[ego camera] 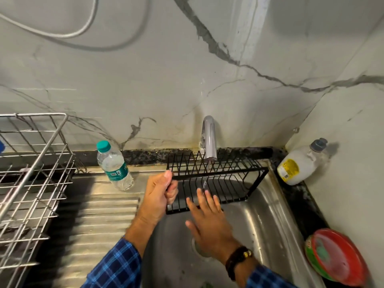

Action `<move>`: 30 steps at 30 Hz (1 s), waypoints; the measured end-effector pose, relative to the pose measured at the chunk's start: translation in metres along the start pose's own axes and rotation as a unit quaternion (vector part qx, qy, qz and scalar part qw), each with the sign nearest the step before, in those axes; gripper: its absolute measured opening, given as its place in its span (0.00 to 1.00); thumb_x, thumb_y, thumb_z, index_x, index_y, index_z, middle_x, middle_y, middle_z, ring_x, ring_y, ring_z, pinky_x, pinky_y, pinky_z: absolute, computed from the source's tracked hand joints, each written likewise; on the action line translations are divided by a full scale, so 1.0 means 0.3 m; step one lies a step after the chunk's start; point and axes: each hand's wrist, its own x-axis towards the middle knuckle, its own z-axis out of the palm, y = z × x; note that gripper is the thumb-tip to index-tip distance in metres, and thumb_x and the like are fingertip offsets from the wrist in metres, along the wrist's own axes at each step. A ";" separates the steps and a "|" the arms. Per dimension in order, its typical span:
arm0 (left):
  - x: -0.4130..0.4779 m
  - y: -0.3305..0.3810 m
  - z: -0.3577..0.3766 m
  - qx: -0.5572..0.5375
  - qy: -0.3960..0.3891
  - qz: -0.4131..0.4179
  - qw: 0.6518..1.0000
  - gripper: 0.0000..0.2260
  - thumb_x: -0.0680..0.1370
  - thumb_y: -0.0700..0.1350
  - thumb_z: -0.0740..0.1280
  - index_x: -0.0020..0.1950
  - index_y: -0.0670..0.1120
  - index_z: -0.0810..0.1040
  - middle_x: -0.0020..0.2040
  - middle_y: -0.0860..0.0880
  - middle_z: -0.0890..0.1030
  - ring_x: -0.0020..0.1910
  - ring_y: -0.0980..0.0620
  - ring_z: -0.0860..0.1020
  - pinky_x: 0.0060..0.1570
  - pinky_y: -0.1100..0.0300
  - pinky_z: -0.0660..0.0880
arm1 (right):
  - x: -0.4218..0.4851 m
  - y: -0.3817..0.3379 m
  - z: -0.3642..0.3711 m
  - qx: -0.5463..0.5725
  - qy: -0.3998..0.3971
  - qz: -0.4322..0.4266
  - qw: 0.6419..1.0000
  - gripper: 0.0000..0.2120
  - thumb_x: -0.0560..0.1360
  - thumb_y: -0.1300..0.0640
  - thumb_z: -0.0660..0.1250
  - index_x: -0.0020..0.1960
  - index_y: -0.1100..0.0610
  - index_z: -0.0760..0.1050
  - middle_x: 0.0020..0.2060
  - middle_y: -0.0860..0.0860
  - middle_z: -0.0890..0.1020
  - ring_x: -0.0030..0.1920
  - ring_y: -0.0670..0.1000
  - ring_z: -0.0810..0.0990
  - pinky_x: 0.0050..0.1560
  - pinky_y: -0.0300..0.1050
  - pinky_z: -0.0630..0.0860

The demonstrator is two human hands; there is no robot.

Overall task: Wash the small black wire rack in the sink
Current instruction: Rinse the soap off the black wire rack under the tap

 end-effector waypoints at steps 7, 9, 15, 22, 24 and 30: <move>-0.169 0.035 -0.024 -0.035 0.077 -0.035 0.996 0.21 0.78 0.60 0.62 0.28 0.54 0.70 0.23 0.56 0.64 0.19 0.59 0.60 0.19 0.66 0.56 | -0.339 0.055 -0.043 0.108 -0.104 -0.060 0.987 0.24 0.79 0.36 0.50 0.72 0.40 0.70 0.70 0.41 0.75 0.65 0.43 0.76 0.66 0.45 0.73; -0.202 0.072 -0.006 -0.072 0.109 -0.066 0.989 0.24 0.81 0.60 0.60 0.27 0.53 0.68 0.22 0.56 0.62 0.18 0.58 0.59 0.18 0.67 0.55 | -0.391 0.058 -0.095 0.174 0.003 0.080 0.981 0.27 0.78 0.32 0.48 0.64 0.42 0.77 0.57 0.41 0.82 0.54 0.43 0.80 0.56 0.42 0.77; -0.258 0.183 0.017 -0.116 0.138 -0.164 0.970 0.23 0.83 0.60 0.56 0.32 0.51 0.66 0.23 0.56 0.58 0.19 0.60 0.54 0.21 0.67 0.48 | -0.328 0.072 -0.289 0.431 0.199 0.266 0.839 0.19 0.83 0.47 0.59 0.72 0.46 0.68 0.62 0.42 0.76 0.60 0.41 0.75 0.60 0.39 0.69; -0.309 0.208 -0.008 -0.128 0.119 -0.248 0.953 0.21 0.83 0.60 0.57 0.33 0.52 0.67 0.25 0.56 0.57 0.19 0.60 0.53 0.19 0.66 0.47 | -0.257 0.110 -0.407 0.543 0.173 0.240 0.786 0.12 0.84 0.52 0.57 0.62 0.52 0.76 0.32 0.47 0.70 0.27 0.45 0.66 0.26 0.39 0.65; -0.311 0.211 -0.007 -0.076 0.139 -0.257 0.953 0.20 0.84 0.60 0.55 0.36 0.52 0.69 0.27 0.56 0.57 0.20 0.59 0.54 0.20 0.65 0.48 | -0.278 0.079 -0.435 0.571 0.183 0.245 0.762 0.13 0.84 0.51 0.57 0.58 0.53 0.78 0.30 0.47 0.67 0.27 0.45 0.62 0.24 0.37 0.61; -0.317 0.259 -0.028 0.081 0.165 -0.251 0.950 0.08 0.87 0.48 0.55 0.64 0.50 0.69 0.38 0.46 0.77 0.30 0.53 0.71 0.28 0.60 0.70 | -0.280 0.009 -0.507 0.646 0.163 0.331 0.668 0.13 0.85 0.52 0.57 0.55 0.57 0.78 0.26 0.47 0.66 0.22 0.43 0.60 0.20 0.35 0.56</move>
